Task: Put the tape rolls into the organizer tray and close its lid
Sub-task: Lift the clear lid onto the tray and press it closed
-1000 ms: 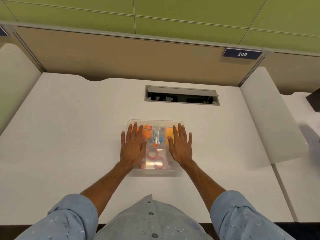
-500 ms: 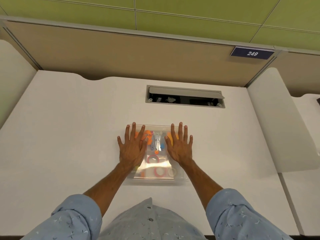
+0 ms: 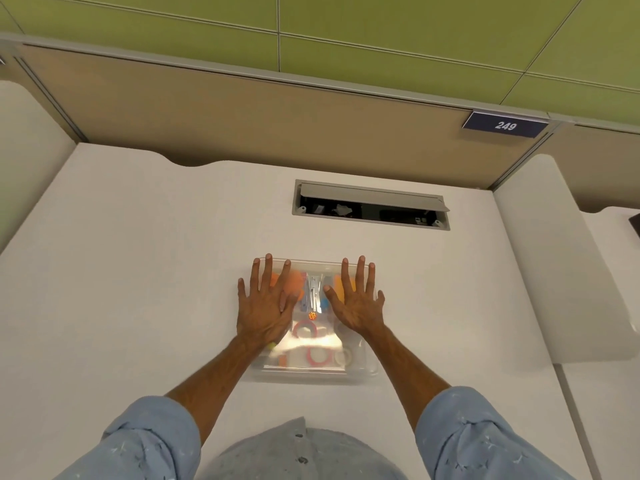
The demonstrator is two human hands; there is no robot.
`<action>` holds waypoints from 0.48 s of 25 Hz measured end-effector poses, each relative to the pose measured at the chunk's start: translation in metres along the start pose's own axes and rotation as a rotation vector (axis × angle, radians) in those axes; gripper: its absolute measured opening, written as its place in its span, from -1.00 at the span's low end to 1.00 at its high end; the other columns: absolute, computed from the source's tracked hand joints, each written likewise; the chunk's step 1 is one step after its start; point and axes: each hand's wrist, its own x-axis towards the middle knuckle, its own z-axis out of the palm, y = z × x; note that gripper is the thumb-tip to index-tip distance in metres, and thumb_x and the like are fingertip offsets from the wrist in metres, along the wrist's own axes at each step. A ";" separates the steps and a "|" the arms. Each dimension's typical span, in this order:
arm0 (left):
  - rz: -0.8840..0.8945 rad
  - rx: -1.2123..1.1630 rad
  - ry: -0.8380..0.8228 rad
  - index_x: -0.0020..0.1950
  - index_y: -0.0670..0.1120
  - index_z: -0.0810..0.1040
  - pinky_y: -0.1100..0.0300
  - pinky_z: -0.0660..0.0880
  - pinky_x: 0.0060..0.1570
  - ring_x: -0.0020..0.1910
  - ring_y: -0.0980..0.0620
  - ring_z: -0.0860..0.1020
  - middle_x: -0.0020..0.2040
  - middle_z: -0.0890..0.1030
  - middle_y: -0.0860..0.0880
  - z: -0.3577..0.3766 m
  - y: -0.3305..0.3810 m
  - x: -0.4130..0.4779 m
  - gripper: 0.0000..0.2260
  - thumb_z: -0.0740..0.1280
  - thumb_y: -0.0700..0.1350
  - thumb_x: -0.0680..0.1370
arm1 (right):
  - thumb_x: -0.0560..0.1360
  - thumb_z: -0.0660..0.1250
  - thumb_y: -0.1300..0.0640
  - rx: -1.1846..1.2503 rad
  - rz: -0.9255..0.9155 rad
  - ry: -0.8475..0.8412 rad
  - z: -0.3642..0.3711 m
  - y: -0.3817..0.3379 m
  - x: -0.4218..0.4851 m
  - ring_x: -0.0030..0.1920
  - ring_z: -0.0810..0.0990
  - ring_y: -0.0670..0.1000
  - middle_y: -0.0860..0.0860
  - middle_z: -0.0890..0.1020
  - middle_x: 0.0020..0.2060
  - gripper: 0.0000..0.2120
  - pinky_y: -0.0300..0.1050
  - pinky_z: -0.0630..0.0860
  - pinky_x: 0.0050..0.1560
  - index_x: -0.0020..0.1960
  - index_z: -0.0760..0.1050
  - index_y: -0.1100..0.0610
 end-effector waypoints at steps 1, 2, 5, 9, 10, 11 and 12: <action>0.011 -0.008 -0.019 0.71 0.15 -0.19 -0.35 -0.07 0.67 0.73 -0.15 -0.22 0.74 -0.24 -0.05 -0.002 -0.001 0.000 -0.33 0.00 0.32 0.69 | 0.69 0.00 -0.38 -0.003 -0.005 -0.004 -0.002 -0.001 -0.002 0.73 -0.33 0.17 0.04 -0.36 0.70 -0.21 0.49 -0.01 0.66 0.73 -0.29 -0.09; 0.024 -0.033 -0.048 0.72 0.14 -0.17 -0.32 -0.09 0.69 0.73 -0.15 -0.22 0.75 -0.23 -0.06 -0.007 -0.002 0.002 -0.33 0.01 0.30 0.69 | 0.69 0.00 -0.37 -0.002 -0.004 -0.014 -0.004 -0.001 -0.003 0.73 -0.33 0.18 0.04 -0.36 0.70 -0.21 0.48 -0.03 0.67 0.73 -0.29 -0.08; 0.061 -0.099 -0.125 0.73 0.09 -0.13 -0.27 -0.10 0.70 0.74 -0.13 -0.16 0.76 -0.14 -0.06 -0.026 -0.010 0.012 -0.38 0.01 0.23 0.73 | 0.70 0.00 -0.35 0.036 -0.008 -0.059 -0.012 -0.005 -0.009 0.72 -0.35 0.18 0.05 -0.38 0.70 -0.22 0.47 -0.09 0.68 0.73 -0.30 -0.07; 0.070 -0.045 -0.201 0.72 0.09 -0.23 -0.28 -0.22 0.69 0.73 -0.12 -0.19 0.75 -0.18 -0.05 -0.046 -0.010 0.005 -0.40 -0.09 0.23 0.74 | 0.72 0.01 -0.32 0.036 -0.012 -0.067 -0.025 -0.005 -0.022 0.72 -0.35 0.19 0.07 -0.37 0.70 -0.23 0.42 -0.20 0.70 0.73 -0.29 -0.05; 0.069 -0.037 -0.209 0.71 0.09 -0.23 -0.29 -0.22 0.69 0.73 -0.12 -0.20 0.75 -0.19 -0.06 -0.050 -0.005 -0.001 -0.40 -0.10 0.23 0.74 | 0.72 0.00 -0.31 0.023 -0.011 -0.062 -0.027 -0.006 -0.028 0.73 -0.34 0.19 0.08 -0.35 0.70 -0.24 0.41 -0.20 0.70 0.73 -0.28 -0.05; 0.068 -0.042 -0.194 0.71 0.09 -0.24 -0.29 -0.21 0.68 0.73 -0.13 -0.21 0.75 -0.20 -0.06 -0.050 -0.002 -0.005 -0.40 -0.10 0.23 0.74 | 0.73 0.00 -0.30 0.031 -0.017 -0.042 -0.026 -0.005 -0.030 0.73 -0.32 0.20 0.09 -0.34 0.71 -0.26 0.40 -0.20 0.70 0.73 -0.28 -0.04; 0.074 -0.023 -0.168 0.71 0.09 -0.25 -0.30 -0.22 0.68 0.73 -0.13 -0.22 0.75 -0.22 -0.07 -0.054 0.003 -0.007 -0.39 -0.09 0.24 0.74 | 0.74 -0.01 -0.29 0.015 -0.023 -0.009 -0.027 -0.008 -0.034 0.73 -0.31 0.20 0.09 -0.33 0.71 -0.27 0.39 -0.19 0.71 0.73 -0.27 -0.04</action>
